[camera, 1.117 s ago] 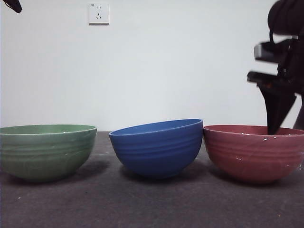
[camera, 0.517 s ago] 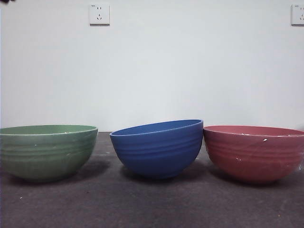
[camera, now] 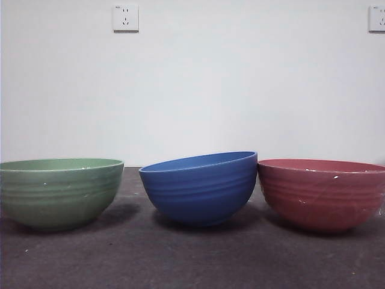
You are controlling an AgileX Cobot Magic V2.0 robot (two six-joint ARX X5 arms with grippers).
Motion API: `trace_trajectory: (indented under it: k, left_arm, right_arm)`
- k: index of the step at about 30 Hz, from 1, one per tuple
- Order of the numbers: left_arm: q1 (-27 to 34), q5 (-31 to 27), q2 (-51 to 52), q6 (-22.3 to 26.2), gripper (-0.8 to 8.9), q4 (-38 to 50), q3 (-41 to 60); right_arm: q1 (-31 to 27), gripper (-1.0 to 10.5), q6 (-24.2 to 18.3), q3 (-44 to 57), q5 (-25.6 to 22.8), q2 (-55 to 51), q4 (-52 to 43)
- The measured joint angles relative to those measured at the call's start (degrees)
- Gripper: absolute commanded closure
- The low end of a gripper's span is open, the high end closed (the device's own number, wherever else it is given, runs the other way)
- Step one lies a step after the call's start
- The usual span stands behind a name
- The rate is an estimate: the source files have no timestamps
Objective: Pick up the green bowl on the top,put the green bowl on the left,pick up the red bowl in the middle,put the red bowl on the right
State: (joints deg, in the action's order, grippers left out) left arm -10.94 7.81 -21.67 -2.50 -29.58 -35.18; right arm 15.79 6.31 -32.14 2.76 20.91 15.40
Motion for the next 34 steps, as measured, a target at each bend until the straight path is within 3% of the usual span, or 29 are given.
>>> trace_trajectory:
  k: [14, 19, 24, 34]
  left_arm:
    - [-0.1, -0.2, -0.5, 0.2, 8.17, -7.4, 0.0]
    - [3.5, -5.9, 9.2, 4.3, 8.17, -10.7, 0.5]
    - [10.3, -6.3, 20.1, 5.6, 8.17, 0.0, 4.5]
    - [12.3, -6.1, 21.3, 6.4, 8.17, 15.0, 27.0]
  right_arm:
    - [0.0, 9.5, 0.6, 0.0, 0.0, 0.1, 4.5]
    - [0.0, 9.5, 0.6, 0.0, 0.0, 0.1, 7.3]
    - [0.0, 9.5, 0.6, 0.0, 0.0, 0.1, 10.5]
    - [0.0, 9.5, 0.6, 0.0, 0.0, 0.1, 16.1]
